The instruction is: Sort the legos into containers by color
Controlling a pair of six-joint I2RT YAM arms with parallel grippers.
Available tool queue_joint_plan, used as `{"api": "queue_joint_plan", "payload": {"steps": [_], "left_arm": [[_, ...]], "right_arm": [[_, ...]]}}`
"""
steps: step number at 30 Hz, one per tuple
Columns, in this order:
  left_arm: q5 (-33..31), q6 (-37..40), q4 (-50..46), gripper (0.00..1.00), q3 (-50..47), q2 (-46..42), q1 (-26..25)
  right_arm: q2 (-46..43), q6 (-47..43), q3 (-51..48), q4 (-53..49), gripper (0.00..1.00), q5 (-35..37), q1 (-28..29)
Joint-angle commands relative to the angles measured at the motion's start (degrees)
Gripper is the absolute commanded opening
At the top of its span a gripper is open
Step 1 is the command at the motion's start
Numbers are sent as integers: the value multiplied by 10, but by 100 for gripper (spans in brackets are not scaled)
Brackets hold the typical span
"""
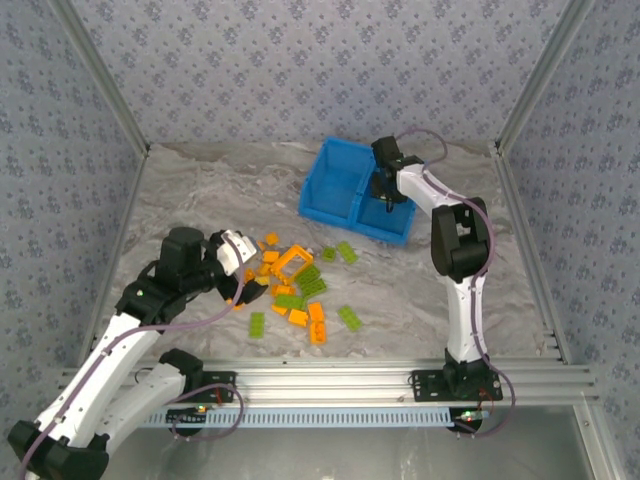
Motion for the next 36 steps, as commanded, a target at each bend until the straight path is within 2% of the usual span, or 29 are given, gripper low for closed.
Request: {"api": "queue_joint_plan", "payload": {"steps": [1, 6, 11, 15, 18, 21, 24, 30, 36], "left_arm": [[15, 5, 12, 99, 12, 0, -2], [18, 4, 13, 99, 10, 2, -2], [16, 5, 16, 99, 6, 2, -4], [22, 9, 18, 99, 1, 3, -6], [37, 14, 21, 99, -2, 5, -6], [44, 14, 25, 99, -5, 10, -6], [43, 16, 24, 99, -4, 19, -6], [36, 17, 12, 99, -1, 32, -7], [30, 20, 13, 99, -3, 22, -7]], "right_arm": [[-12, 6, 23, -25, 51, -12, -4], [-73, -5, 1, -27, 55, -11, -2], [-197, -29, -78, -4, 55, -9, 20], [-308, -88, -179, 19, 57, -7, 83], [-356, -134, -250, 28, 61, -28, 147], [-349, -181, -285, 11, 62, -51, 201], [-299, -218, -289, -14, 62, -27, 235], [-211, -215, -273, -8, 63, -6, 213], [-163, -218, -262, 19, 67, -84, 174]]}}
